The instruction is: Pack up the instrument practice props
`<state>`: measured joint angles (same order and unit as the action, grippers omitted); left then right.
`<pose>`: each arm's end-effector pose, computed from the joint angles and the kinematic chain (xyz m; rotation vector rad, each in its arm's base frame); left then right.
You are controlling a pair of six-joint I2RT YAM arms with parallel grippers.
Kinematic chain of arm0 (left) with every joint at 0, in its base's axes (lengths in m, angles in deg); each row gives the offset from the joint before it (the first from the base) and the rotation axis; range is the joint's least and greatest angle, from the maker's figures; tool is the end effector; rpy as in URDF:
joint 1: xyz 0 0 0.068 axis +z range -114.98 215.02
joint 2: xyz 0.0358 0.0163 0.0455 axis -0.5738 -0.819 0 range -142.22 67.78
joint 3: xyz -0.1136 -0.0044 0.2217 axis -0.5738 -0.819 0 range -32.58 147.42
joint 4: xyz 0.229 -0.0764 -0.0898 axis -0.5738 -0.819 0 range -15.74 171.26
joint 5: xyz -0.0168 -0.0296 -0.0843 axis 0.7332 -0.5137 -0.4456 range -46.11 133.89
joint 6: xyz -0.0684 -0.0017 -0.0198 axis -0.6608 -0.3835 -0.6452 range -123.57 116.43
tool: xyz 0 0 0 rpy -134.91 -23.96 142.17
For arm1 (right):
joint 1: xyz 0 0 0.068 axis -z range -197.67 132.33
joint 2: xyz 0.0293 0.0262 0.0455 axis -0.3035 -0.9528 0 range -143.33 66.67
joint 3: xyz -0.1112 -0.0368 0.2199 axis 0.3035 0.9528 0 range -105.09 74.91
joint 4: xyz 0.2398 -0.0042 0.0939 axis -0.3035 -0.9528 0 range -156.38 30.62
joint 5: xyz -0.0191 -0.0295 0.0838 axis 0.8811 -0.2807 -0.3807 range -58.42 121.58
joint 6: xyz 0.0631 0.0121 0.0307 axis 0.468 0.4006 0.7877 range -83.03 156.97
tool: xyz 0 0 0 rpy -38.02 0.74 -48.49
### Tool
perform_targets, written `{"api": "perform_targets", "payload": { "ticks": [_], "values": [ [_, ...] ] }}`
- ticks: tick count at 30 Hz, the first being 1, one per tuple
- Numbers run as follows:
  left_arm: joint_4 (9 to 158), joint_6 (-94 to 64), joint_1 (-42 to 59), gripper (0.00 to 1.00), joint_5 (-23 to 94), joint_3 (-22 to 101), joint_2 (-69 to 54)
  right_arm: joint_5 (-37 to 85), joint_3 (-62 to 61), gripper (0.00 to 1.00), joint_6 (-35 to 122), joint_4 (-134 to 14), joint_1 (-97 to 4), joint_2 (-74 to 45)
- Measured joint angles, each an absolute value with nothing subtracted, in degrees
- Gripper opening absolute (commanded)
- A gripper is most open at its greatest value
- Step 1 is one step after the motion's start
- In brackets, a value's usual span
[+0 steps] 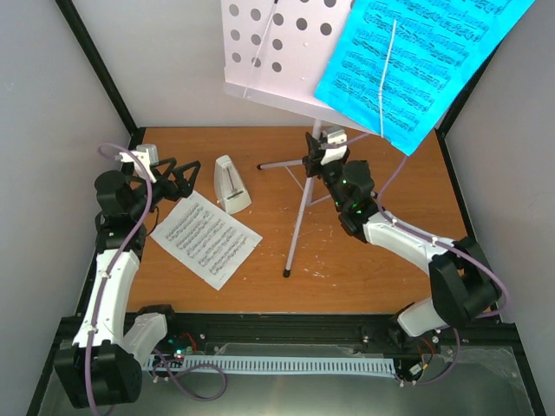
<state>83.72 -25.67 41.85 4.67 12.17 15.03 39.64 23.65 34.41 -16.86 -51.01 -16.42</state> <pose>0.2435 -0.0081 0.3185 0.1026 1.7002 -0.7677 0.3029 0.1894 0.2996 -0.3160 1.3586 0.3507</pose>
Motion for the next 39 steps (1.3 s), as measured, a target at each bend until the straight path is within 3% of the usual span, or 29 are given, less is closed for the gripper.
{"api": "perform_targets", "payload": {
  "ticks": [2,7,11,20,27,39],
  "values": [
    [83.72,-25.70,41.85,0.98,4.67,12.17,15.07,40.91,22.01,0.14,34.32,-16.57,-51.78,-18.28],
    [83.00,-25.67,41.85,0.99,4.69,12.39,15.10,42.61,20.81,0.70,36.15,-16.36,-52.56,-19.67],
    [81.08,-25.41,41.85,0.99,4.91,14.16,15.14,41.82,22.84,0.87,37.09,-16.38,-52.70,-18.03],
    [79.83,-25.13,41.85,0.95,4.67,18.79,15.07,37.96,35.19,0.95,39.15,-19.15,-52.70,-4.22],
    [76.09,-24.95,41.26,0.90,0.97,30.09,12.06,30.31,40.92,0.94,43.56,-32.81,-52.70,9.20],
    [66.02,-20.19,20.12,0.81,1.41,55.27,-0.25,-5.06,17.05,0.92,47.98,-64.13,-52.70,11.56]
  ]
}}
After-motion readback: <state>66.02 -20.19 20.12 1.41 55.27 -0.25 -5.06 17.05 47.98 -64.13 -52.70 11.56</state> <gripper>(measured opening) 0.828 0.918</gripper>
